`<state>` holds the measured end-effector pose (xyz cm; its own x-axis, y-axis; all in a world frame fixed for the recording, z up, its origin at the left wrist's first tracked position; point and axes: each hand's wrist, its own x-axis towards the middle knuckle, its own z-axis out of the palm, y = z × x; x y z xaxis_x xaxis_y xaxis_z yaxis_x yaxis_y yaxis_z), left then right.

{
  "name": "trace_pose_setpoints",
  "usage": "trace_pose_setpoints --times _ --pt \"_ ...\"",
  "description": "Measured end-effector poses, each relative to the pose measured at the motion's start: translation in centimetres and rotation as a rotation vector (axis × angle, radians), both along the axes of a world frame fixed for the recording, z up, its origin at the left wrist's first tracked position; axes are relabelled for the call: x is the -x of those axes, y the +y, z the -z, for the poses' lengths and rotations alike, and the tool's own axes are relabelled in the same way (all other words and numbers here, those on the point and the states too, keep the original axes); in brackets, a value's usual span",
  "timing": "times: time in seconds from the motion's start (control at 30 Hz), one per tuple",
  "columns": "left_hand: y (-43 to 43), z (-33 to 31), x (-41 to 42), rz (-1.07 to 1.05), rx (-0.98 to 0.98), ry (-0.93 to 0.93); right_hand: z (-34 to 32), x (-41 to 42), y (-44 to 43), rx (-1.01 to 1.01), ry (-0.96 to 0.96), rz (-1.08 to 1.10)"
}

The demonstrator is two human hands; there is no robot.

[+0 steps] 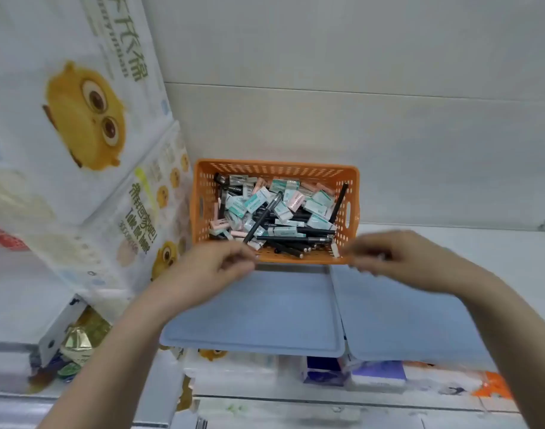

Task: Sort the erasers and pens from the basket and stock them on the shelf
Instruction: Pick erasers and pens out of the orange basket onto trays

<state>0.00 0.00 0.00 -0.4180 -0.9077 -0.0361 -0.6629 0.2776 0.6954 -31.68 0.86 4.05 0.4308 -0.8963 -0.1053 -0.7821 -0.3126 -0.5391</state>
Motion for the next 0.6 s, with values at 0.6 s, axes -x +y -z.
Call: trace_pose_setpoints --times 0.6 --pt "-5.6 2.0 3.2 -0.408 0.441 -0.068 4.3 -7.2 -8.5 0.441 0.521 0.152"
